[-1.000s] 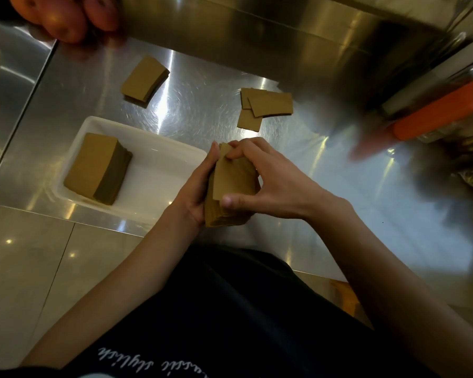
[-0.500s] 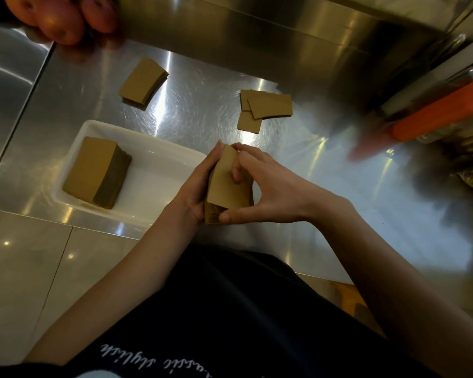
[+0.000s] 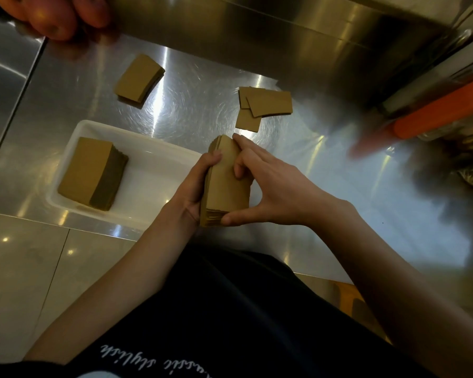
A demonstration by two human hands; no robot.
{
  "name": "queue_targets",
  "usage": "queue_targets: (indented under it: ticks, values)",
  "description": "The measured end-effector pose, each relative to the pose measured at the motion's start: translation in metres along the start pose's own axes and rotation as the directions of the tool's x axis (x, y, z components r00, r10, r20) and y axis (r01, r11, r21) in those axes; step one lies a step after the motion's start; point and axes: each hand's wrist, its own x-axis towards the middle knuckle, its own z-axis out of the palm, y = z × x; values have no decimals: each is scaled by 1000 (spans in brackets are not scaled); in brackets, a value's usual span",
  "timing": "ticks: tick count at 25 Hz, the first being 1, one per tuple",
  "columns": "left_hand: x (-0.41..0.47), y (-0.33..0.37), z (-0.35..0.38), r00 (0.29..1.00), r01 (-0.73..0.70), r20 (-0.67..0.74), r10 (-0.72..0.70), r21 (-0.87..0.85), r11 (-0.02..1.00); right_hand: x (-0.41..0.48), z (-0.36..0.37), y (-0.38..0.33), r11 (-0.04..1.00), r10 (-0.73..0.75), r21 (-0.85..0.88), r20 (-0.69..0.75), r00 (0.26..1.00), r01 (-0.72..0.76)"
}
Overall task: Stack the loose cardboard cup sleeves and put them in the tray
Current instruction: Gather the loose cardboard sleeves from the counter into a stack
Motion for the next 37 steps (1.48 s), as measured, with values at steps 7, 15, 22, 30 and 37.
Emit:
queue_targets:
  ticks: [7,15,22,30,37]
  values:
    - [9,10,-3,996,13,92,-11,-23,1000,10,-11,8,949,-9,311,-124,992,48]
    - [26,17,-14,986,-44,158,53,-60,997,57,-6,80,763,511,602,-336,791,-237]
    - [41,29,-17,977,-92,179,118,-147,985,127,-12,168,520,808,606,-122,576,-602]
    - [52,43,-15,977,-143,138,164,-149,978,185,-12,180,473,880,393,-241,408,-788]
    - [52,42,-12,974,-155,139,176,-150,976,150,-15,199,174,907,937,-32,421,-303]
